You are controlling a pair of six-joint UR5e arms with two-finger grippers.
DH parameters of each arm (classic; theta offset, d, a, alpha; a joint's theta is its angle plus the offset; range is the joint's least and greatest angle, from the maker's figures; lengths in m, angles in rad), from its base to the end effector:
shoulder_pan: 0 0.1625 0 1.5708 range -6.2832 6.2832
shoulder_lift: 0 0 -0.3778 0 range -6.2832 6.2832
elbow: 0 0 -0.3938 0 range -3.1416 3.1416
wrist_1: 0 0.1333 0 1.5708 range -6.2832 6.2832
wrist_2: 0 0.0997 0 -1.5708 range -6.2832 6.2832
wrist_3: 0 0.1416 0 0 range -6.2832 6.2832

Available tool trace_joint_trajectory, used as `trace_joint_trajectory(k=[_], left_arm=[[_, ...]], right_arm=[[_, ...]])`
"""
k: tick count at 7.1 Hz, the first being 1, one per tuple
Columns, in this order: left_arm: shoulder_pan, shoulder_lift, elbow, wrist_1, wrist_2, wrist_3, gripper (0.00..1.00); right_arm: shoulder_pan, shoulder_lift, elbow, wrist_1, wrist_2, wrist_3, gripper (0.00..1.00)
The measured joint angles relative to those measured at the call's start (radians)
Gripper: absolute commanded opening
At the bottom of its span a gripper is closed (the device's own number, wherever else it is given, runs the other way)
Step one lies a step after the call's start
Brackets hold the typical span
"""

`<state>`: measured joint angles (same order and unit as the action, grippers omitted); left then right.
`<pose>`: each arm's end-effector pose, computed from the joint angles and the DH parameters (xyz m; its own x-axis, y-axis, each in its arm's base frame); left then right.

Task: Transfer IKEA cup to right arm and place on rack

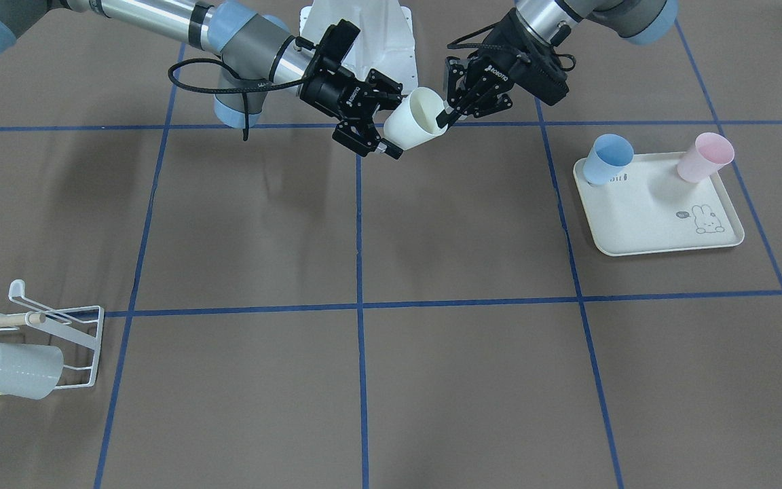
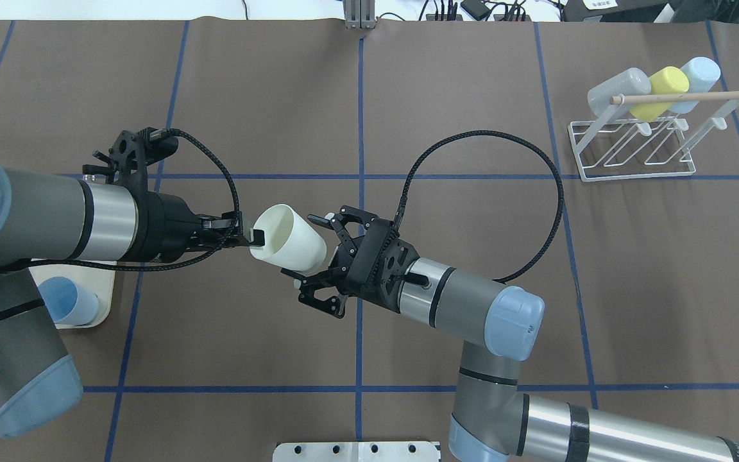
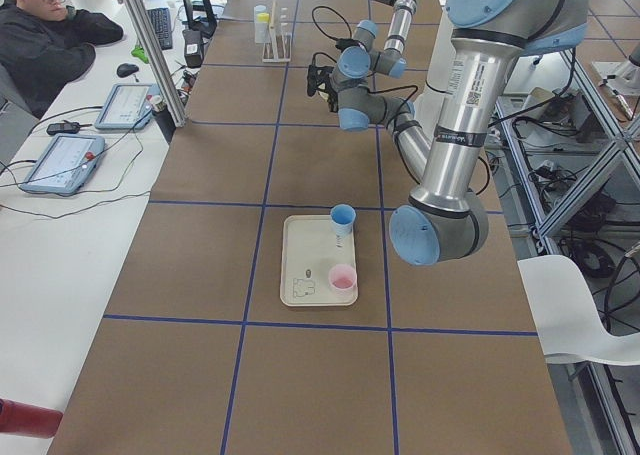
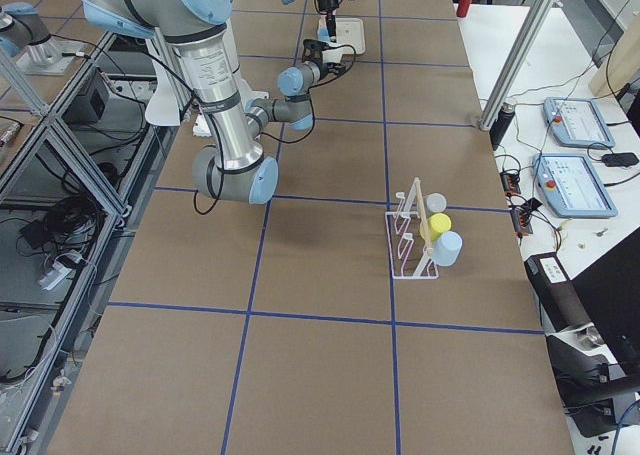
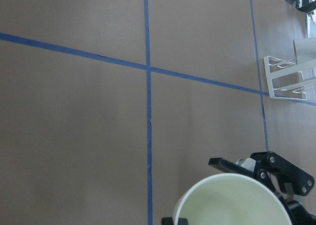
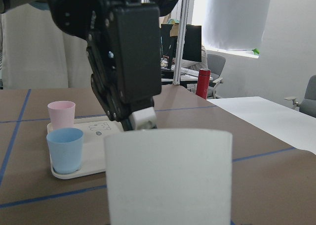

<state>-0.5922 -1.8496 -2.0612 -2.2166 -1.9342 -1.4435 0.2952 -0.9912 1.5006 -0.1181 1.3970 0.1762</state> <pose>0.3960 -0.3664 0.1738 0.1569 0.0374 -0.9869 0.2122 0.9747 0.0707 -0.5680 -0.3376 0.1412 0.3687 -0.9014 0.2270 -0.4363 0.0478 0.8985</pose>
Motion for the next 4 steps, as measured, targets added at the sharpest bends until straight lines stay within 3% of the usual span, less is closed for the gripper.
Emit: trace_joint_trajectory(k=[2,3,4], left_arm=[[0.0,-0.01,0.01,0.0,0.0,0.0,0.0],[0.0,-0.012,0.012,0.0,0.0,0.0,0.0],[0.0,-0.014,0.013,0.0,-0.001,0.001,0.87]], right_arm=[[-0.001,0.0,0.001,0.0,-0.004,0.0,0.76],[-0.002,0.0,0.002,0.0,-0.004,0.0,0.62],[-0.002,0.0,0.002,0.0,-0.006,0.001,0.47]])
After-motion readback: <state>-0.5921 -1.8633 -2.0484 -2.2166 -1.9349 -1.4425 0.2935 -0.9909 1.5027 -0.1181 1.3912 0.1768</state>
